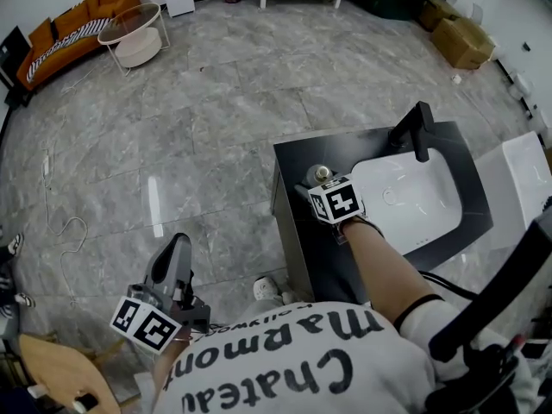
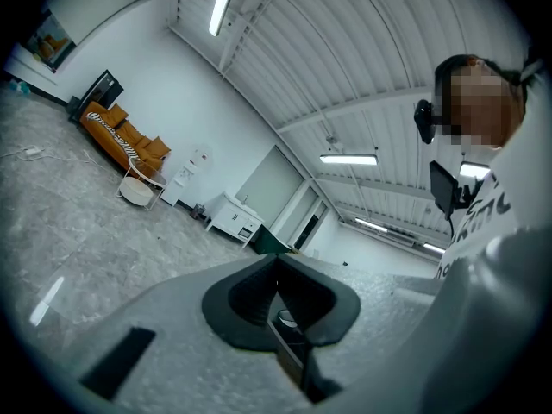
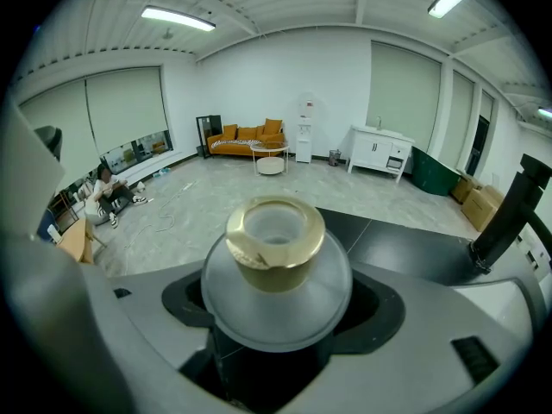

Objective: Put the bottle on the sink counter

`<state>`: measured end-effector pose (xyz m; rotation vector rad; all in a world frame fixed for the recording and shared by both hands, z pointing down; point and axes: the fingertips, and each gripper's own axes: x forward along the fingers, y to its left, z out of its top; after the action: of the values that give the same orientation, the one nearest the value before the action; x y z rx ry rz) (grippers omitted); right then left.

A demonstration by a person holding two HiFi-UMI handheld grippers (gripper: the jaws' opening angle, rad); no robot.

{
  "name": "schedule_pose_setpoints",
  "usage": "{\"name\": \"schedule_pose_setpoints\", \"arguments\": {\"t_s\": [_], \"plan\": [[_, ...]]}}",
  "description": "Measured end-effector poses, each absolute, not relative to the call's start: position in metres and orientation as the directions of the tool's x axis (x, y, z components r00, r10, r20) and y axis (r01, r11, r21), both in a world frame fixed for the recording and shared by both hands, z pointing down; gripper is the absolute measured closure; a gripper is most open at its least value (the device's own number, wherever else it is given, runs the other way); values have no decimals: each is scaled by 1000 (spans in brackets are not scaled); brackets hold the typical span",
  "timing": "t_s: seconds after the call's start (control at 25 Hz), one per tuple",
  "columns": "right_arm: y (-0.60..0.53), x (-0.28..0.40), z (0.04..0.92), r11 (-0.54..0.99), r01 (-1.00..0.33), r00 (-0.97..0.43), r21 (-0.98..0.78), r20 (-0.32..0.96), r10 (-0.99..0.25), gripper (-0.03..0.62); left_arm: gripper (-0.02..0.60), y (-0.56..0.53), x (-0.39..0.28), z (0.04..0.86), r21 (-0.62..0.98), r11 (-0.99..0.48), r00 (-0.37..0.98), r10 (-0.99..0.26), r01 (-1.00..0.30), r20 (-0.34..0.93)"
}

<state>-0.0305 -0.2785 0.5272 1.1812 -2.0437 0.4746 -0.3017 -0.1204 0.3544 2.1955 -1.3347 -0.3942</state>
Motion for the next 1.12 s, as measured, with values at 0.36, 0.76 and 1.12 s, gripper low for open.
{"name": "schedule_pose_setpoints", "arguments": {"t_s": [0.36,0.76,1.12], "plan": [[-277,-30,531,523,-852,-311,25,780,-543,252,566,-120,-312,356,571,-355,447,-894,-740,22],[-273,-28,542,492,-871,-323,-10,766,-556,251,567,-121,-328,359,571,-322,410,-911,-755,29],[-270,-27,540,502,-865,-353,1,710,-610,252,567,-114,-322,367,598,-288,398,-915,-748,57]]}}
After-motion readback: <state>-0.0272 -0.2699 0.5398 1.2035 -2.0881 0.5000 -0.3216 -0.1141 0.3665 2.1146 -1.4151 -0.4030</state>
